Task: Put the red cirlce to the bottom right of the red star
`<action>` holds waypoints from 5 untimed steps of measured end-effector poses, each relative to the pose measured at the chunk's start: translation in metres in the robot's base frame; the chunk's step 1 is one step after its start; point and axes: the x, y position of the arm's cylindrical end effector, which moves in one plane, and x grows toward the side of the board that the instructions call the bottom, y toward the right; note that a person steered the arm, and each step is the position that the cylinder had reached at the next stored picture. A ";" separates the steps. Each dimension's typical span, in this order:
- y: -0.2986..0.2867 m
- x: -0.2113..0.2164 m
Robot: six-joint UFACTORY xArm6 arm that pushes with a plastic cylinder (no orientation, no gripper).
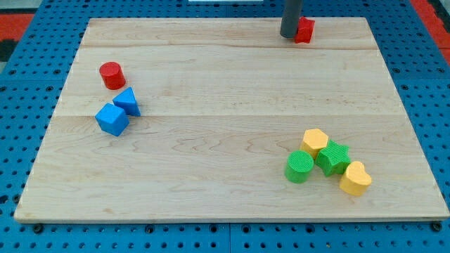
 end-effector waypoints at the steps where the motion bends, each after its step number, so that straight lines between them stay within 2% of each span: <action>1: -0.022 0.020; 2: -0.087 0.061; 3: -0.170 0.055; 4: -0.259 0.022; 5: -0.351 0.035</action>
